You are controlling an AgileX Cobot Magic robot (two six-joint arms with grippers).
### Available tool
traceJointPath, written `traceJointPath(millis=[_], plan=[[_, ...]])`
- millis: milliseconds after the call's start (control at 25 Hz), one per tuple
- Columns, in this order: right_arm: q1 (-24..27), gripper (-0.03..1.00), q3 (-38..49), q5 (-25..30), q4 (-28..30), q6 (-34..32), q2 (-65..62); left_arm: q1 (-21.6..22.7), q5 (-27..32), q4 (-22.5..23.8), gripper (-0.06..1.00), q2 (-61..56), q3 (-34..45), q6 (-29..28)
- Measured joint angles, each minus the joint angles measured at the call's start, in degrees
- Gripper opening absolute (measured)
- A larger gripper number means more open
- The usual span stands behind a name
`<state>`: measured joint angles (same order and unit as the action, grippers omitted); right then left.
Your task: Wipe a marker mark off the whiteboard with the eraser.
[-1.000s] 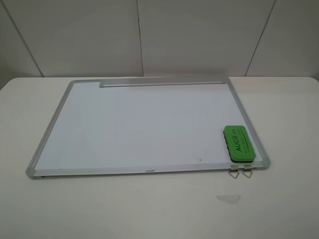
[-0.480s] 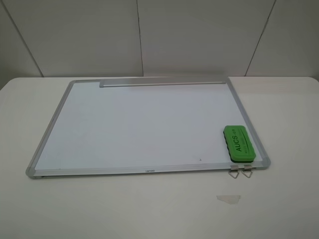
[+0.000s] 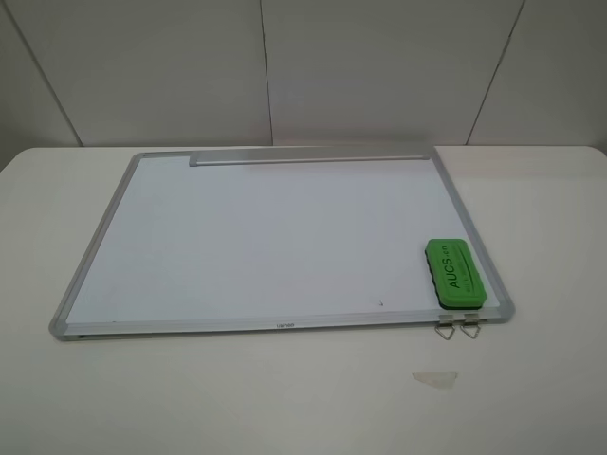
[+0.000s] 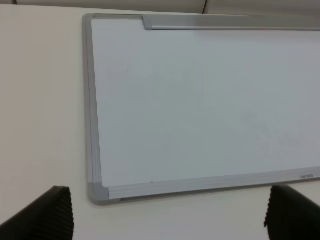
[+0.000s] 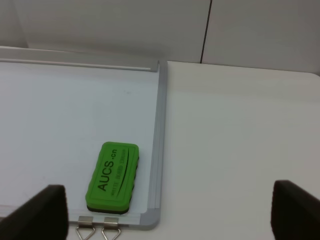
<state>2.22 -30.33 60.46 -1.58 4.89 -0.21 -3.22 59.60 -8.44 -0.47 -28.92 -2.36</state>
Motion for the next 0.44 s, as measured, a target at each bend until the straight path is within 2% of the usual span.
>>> traceJointPath(millis=[440], plan=[[0.0, 0.81, 0.0, 0.0, 0.0, 0.0, 0.0, 0.0, 0.0, 0.0, 0.78, 0.0, 0.0, 0.0]])
